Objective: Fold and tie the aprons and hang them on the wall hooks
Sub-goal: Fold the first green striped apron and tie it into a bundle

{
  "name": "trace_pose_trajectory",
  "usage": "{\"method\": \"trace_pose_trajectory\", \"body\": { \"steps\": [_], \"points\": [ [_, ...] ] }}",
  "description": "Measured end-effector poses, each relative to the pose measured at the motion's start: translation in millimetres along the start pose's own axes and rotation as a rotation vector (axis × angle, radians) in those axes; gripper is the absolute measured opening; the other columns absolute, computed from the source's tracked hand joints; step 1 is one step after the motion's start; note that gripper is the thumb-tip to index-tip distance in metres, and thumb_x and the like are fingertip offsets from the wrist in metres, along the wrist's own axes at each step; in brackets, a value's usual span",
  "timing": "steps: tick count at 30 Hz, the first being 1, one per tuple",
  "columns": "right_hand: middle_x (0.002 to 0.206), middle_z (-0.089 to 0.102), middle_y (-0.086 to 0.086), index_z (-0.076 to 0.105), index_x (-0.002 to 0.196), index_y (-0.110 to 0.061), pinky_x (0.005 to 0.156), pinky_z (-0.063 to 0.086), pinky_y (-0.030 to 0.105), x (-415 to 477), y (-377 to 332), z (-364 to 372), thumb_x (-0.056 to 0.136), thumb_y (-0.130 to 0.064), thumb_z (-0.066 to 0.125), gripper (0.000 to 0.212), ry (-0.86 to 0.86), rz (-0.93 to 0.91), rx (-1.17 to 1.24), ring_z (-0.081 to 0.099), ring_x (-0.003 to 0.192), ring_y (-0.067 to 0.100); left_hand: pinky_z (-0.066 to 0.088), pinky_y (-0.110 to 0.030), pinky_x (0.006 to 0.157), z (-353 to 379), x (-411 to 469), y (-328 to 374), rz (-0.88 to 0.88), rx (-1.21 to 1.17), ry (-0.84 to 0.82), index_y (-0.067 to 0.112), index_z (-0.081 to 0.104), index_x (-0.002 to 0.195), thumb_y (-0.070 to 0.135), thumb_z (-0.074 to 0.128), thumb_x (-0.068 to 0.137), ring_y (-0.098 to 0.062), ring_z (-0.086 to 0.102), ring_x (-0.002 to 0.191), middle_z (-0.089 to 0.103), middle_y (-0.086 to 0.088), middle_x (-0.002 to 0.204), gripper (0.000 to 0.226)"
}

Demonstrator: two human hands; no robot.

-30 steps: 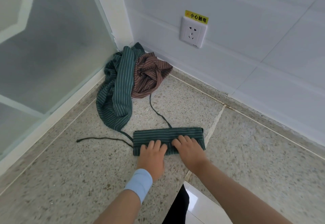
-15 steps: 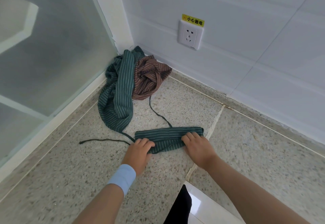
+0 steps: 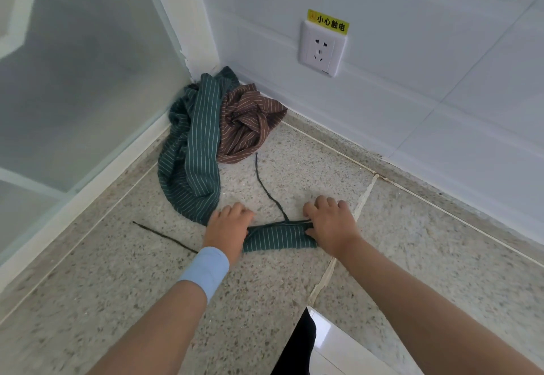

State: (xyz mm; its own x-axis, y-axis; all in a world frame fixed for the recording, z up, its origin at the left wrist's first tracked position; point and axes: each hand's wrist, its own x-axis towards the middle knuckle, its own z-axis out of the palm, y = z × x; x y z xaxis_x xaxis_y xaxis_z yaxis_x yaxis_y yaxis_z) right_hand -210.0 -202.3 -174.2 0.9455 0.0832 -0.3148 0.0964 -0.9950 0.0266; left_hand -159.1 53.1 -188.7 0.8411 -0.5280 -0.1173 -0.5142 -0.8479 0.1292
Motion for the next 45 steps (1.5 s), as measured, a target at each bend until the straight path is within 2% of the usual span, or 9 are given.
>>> {"method": "trace_pose_trajectory", "body": {
  "steps": [5,10,15,22,28,32,37,41,45],
  "points": [
    [0.116,0.049,0.01,0.044,0.123,-0.018,0.087,0.041,0.037,4,-27,-10,0.083,-0.013,0.064,0.044,0.014,-0.098,-0.109,0.049,0.106,0.029,0.049,-0.04,0.095,22,-9,55,0.393,-0.075,0.113,0.017,0.067,0.118,0.01,0.062,0.078,-0.025,0.06,0.113,0.064,-0.001,0.125,0.041],
    [0.114,0.056,0.004,0.064,0.116,-0.027,0.104,0.028,0.05,-2,-18,-5,0.085,-0.025,0.065,0.031,0.033,-0.031,-0.109,0.045,0.114,0.031,0.014,-0.057,0.117,38,-29,57,0.281,0.091,-0.043,0.017,0.037,0.15,0.033,0.048,0.089,-0.025,0.023,0.148,0.031,0.0,0.159,0.064],
    [0.125,0.058,-0.004,0.073,0.106,-0.039,0.111,0.007,0.06,-10,2,3,0.09,-0.055,0.058,0.027,0.059,0.115,0.02,0.043,0.124,0.029,0.022,-0.063,0.113,34,-31,55,0.13,0.019,-0.02,0.032,0.043,0.145,0.038,0.054,0.092,-0.029,0.038,0.139,0.042,-0.002,0.151,0.055],
    [0.114,0.049,0.005,0.046,0.134,-0.028,0.074,0.05,0.034,-15,-22,1,0.084,-0.003,0.061,0.058,0.003,-0.132,0.184,0.053,0.094,0.023,0.034,-0.009,0.104,11,-24,28,-0.261,-0.722,0.075,0.023,0.065,0.122,-0.004,0.047,0.096,-0.005,0.051,0.119,0.053,0.008,0.13,0.042],
    [0.121,0.046,0.007,0.039,0.145,-0.031,0.08,0.049,0.035,-19,-27,3,0.092,-0.007,0.049,0.059,-0.081,-0.152,0.211,0.052,0.103,0.025,0.057,-0.026,0.065,-47,-12,26,-0.778,-1.503,0.2,0.01,0.062,0.104,-0.02,0.041,0.088,-0.015,0.06,0.071,0.059,-0.004,0.091,0.04],
    [0.124,0.046,0.006,0.034,0.149,-0.03,0.092,0.047,0.037,-25,-30,8,0.087,-0.037,0.051,0.064,-0.088,-0.146,0.172,0.05,0.109,0.026,0.058,-0.039,0.083,-65,-33,15,-0.566,-1.826,-0.508,-0.003,0.059,0.11,-0.017,0.038,0.092,-0.031,0.068,0.087,0.062,-0.02,0.097,0.031],
    [0.129,0.044,0.01,0.036,0.148,-0.027,0.084,0.05,0.037,-21,-35,4,0.094,-0.032,0.053,0.057,-0.089,-0.125,0.132,0.051,0.112,0.028,0.04,-0.036,0.111,-54,-54,21,-0.185,-0.722,-1.395,0.021,0.064,0.127,0.025,0.052,0.096,-0.015,0.059,0.121,0.071,0.008,0.116,0.033],
    [0.134,0.042,0.011,0.043,0.142,-0.022,0.086,0.048,0.038,-19,-41,3,0.094,-0.031,0.053,0.05,-0.051,-0.137,0.016,0.048,0.115,0.029,0.052,-0.027,0.07,-33,-59,20,-0.392,-0.34,-0.994,0.01,0.068,0.104,0.024,0.05,0.095,-0.016,0.062,0.076,0.066,0.0,0.092,0.025],
    [0.126,0.052,0.01,0.049,0.134,-0.015,0.092,0.043,0.043,-18,-48,4,0.094,-0.027,0.051,0.042,-0.027,-0.172,-0.139,0.05,0.111,0.03,0.052,-0.028,0.088,-27,-60,27,-0.305,-0.507,-0.137,0.022,0.065,0.11,0.018,0.049,0.097,-0.01,0.058,0.095,0.062,0.006,0.108,0.021]
  ]
}}
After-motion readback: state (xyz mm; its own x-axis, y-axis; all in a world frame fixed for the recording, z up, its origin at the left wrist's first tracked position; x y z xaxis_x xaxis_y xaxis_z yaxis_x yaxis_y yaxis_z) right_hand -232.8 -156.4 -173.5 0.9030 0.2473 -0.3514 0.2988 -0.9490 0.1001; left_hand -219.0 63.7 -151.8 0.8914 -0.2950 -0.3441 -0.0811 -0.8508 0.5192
